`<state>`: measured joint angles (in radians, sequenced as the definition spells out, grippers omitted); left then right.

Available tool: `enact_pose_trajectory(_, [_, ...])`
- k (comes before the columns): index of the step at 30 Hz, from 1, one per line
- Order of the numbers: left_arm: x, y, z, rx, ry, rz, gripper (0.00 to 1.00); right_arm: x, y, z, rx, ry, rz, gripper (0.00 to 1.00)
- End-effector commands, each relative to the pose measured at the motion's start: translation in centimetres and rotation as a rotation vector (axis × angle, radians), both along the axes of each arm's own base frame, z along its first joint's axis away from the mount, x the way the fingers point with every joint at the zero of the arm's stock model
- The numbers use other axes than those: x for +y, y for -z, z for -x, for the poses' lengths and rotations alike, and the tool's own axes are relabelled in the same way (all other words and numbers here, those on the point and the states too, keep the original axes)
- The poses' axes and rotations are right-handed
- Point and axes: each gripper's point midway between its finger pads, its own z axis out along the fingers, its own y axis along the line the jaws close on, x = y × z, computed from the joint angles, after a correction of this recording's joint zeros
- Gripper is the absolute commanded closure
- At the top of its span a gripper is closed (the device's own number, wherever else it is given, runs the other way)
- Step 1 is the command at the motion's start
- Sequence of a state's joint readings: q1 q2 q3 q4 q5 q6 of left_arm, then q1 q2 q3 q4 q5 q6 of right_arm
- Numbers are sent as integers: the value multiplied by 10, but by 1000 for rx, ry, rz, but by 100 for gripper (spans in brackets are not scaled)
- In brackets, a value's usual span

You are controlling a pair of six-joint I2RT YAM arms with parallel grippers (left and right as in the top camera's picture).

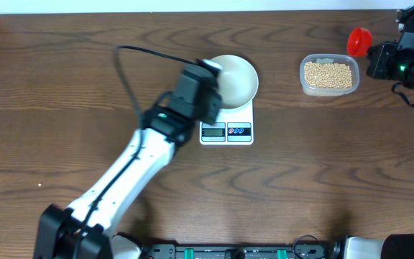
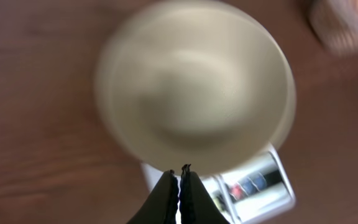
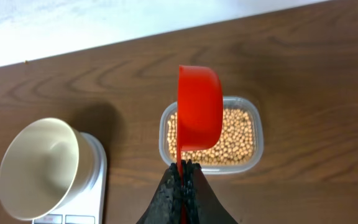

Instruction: Scoop item into bowl and weigh 50g on scale

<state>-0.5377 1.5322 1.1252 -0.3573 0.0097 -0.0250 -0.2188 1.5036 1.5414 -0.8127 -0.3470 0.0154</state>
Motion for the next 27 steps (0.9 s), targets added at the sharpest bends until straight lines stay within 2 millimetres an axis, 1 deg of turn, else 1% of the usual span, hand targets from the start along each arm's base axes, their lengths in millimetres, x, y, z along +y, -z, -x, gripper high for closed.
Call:
enact_pose_trajectory(1, [-20,44,19,105,71,-64,93,4,4,7,24,-26,-9,99])
enact_pose_trajectory(4, [-40,71,34,161,130,-104,93,6,11,15,63,-45,1,99])
enact_pose_trajectory(6, [-49,85,42,187,159,-126,93,7,14,17,77,-47,-1,99])
enact_pose_trajectory(9, [-55,101,50,218,183,-152,93,7,14,18,80,-47,-2,99])
enact_pose_trajectory(11, [-54,110,51,235,183,-165,93,7,14,18,80,-47,-2,99])
enact_pose_trajectory(15, [-52,117,49,245,175,-176,93,7,14,18,83,-47,-2,99])
enact_pose_trajectory(19, [-49,117,41,230,157,-170,93,7,16,20,92,-47,-4,99])
enact_pose_trajectory(21, [-47,120,34,221,142,-160,92,7,17,20,95,-47,-5,99])
enact_pose_trajectory(27, [-44,139,33,251,139,-182,93,7,18,22,103,-48,-7,99])
